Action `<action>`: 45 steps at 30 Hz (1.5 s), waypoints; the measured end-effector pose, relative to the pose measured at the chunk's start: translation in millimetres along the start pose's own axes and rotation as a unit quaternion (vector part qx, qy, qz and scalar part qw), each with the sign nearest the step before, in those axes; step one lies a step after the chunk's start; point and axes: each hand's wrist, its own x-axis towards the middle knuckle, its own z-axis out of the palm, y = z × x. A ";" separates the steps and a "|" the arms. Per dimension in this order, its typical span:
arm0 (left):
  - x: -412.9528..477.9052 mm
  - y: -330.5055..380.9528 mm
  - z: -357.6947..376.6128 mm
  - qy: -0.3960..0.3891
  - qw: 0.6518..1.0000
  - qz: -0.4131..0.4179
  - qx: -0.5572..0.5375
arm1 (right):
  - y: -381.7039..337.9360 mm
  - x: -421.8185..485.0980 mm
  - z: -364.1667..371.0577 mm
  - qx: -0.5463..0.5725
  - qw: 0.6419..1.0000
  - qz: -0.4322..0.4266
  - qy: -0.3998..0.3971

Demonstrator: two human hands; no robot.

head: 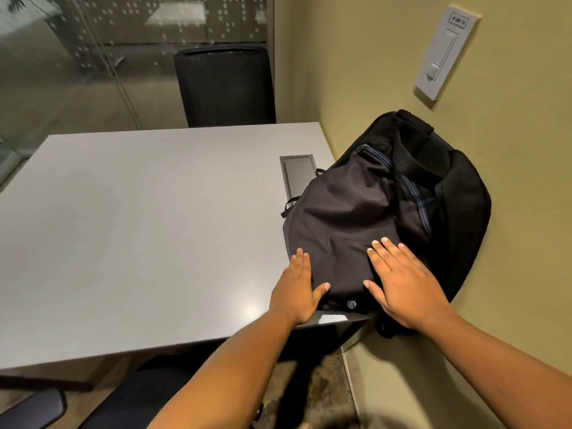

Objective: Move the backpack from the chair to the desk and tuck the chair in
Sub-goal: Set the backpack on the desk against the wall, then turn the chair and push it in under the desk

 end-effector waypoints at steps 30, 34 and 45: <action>-418.4 -5.0 -14.0 -0.031 0.994 0.003 0.100 | -173.4 -340.4 -6.4 0.128 0.990 0.013 0.058; -450.5 -31.8 -21.4 -0.028 0.995 -0.016 0.097 | -205.6 -350.6 -11.9 0.132 0.990 0.008 0.053; -520.2 -137.7 -91.0 0.001 0.991 0.053 0.124 | -336.8 -368.0 -36.3 0.185 0.979 0.063 0.051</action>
